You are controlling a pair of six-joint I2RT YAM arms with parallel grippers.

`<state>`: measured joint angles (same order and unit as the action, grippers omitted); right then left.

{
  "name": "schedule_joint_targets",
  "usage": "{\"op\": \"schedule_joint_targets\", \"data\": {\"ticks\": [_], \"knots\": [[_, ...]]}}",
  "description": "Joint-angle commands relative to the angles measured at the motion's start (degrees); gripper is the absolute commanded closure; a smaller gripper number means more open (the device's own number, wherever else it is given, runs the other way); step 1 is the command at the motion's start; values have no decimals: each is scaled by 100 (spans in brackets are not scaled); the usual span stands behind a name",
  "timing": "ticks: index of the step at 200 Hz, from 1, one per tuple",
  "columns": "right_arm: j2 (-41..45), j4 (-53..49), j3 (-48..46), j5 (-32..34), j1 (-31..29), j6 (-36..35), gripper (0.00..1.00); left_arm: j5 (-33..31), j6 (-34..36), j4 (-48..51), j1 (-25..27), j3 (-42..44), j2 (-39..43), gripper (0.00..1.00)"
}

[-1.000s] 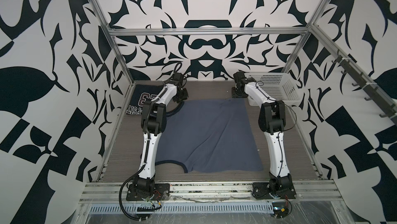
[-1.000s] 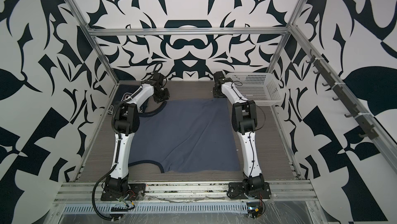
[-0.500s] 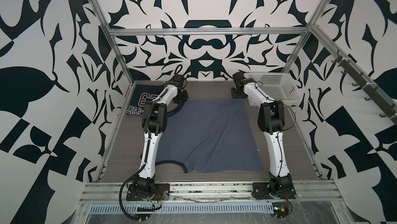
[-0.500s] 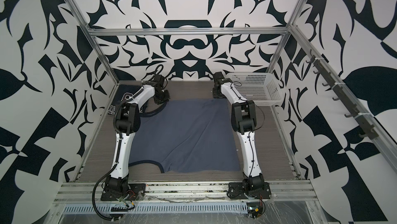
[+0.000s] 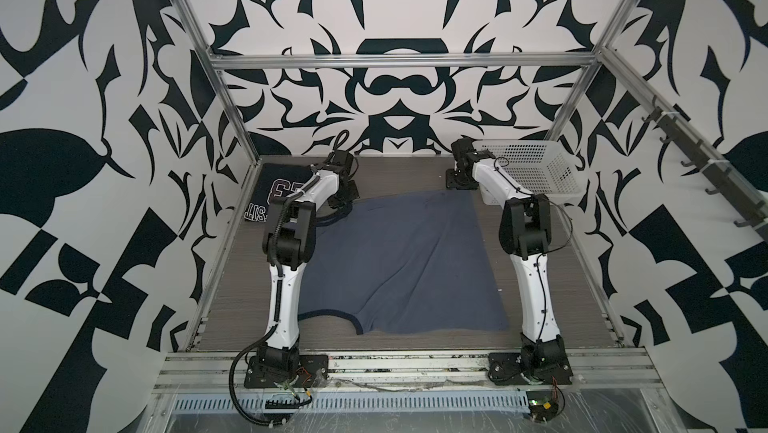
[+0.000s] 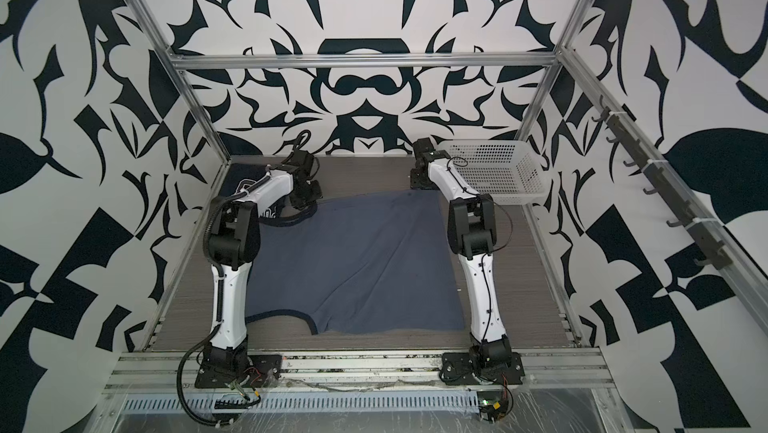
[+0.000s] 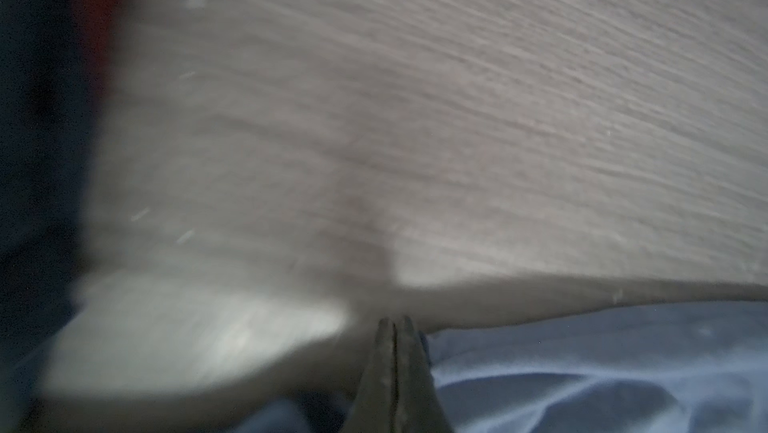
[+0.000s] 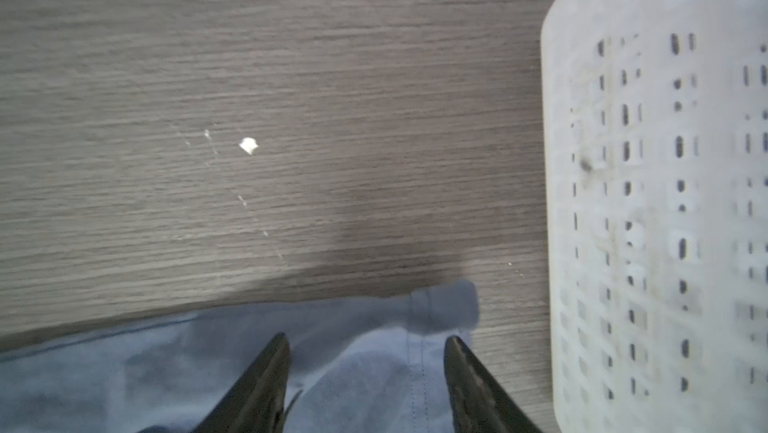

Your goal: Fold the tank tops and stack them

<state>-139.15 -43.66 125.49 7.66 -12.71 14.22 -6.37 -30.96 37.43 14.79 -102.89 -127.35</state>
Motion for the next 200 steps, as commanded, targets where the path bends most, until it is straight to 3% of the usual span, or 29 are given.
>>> {"op": "schedule_joint_targets", "data": {"ticks": [1,76,114,157,200], "knots": [[-43,-97,430,-225,23,167,37,-260,-68,-240,-155,276,479,100],[-747,-344,1346,-446,18,407,37,-170,-75,-329,-267,628,598,100],[-910,-266,1456,-673,14,441,43,-136,-68,-328,-266,571,549,100],[-1017,-250,1526,-588,14,345,61,-156,-68,-376,-270,611,588,100],[-641,-353,1410,-223,14,156,93,-171,-68,-519,-268,663,756,100]]}}
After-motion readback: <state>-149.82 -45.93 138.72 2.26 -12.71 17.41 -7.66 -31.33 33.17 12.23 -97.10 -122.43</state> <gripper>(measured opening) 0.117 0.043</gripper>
